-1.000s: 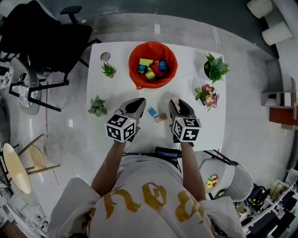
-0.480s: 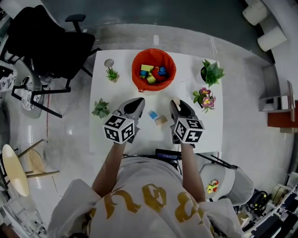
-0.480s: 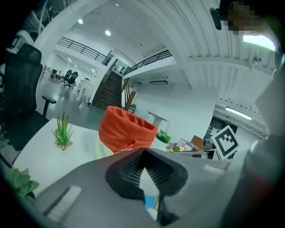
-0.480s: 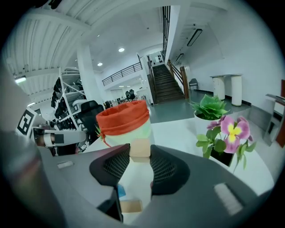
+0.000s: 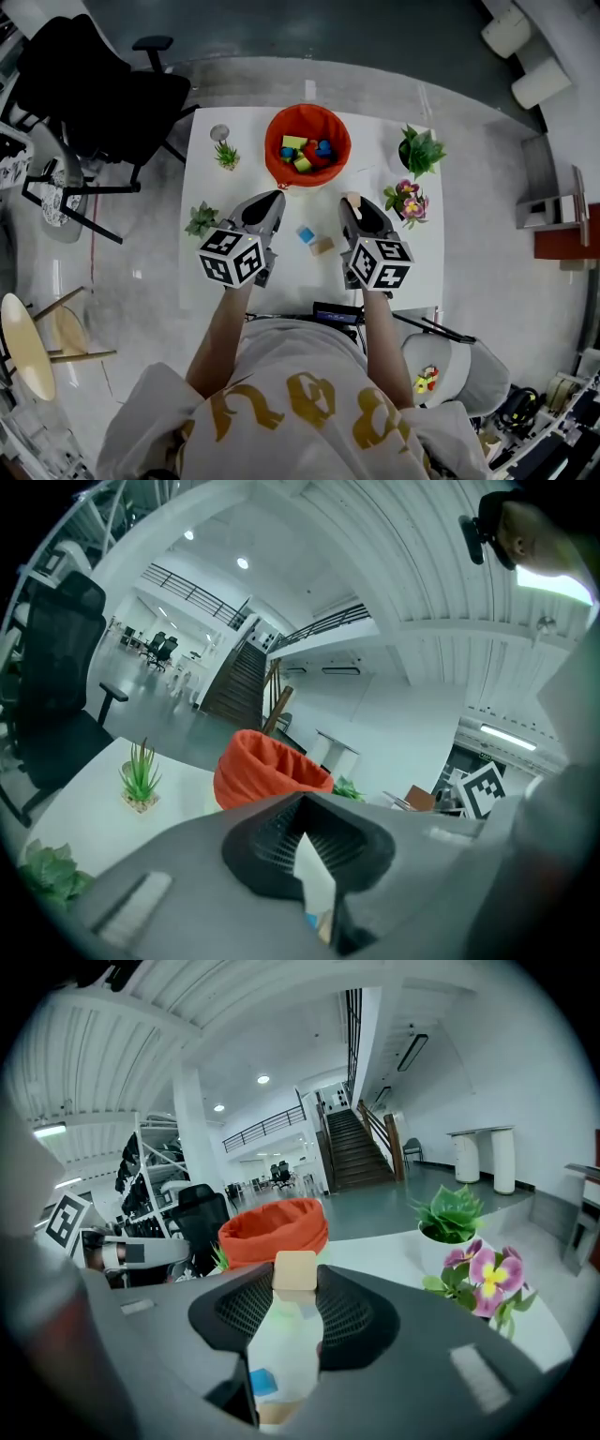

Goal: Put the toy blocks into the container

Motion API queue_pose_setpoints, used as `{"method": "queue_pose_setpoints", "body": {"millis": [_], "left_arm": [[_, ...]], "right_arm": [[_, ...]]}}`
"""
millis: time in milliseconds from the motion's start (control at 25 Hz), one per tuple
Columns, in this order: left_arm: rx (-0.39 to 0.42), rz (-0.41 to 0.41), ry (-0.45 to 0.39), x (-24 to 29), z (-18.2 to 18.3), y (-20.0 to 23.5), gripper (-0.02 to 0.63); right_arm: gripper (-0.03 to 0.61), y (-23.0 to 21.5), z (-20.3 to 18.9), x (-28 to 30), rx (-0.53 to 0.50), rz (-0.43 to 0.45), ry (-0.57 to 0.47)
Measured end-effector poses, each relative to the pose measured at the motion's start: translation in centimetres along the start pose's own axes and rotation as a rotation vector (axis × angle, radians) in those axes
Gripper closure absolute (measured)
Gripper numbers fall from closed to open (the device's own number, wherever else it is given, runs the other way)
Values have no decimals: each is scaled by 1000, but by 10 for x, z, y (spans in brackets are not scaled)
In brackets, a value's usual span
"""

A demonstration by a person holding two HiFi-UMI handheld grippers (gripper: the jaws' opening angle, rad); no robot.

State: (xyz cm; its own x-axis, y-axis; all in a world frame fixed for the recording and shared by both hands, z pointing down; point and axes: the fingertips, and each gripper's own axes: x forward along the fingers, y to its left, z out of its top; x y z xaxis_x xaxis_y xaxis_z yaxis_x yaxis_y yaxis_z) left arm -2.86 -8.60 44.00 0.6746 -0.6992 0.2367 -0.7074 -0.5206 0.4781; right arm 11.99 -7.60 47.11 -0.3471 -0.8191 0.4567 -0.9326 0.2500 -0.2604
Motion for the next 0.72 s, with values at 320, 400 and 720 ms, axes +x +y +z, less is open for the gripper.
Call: {"method": "queue_pose_setpoints", "body": {"millis": [320,400,720], "left_arm": [[0,-15,-29,-2,18,0,612],[-4,-19,-38,-1,22,0,612],[-3,-24,-48,5,31,5,612]], "right_arm": [[407,-3,18,-4,18,-2,-47],[405,0,24,-4,18,10,-62],[405,13,45,8,16,42,-100]]}}
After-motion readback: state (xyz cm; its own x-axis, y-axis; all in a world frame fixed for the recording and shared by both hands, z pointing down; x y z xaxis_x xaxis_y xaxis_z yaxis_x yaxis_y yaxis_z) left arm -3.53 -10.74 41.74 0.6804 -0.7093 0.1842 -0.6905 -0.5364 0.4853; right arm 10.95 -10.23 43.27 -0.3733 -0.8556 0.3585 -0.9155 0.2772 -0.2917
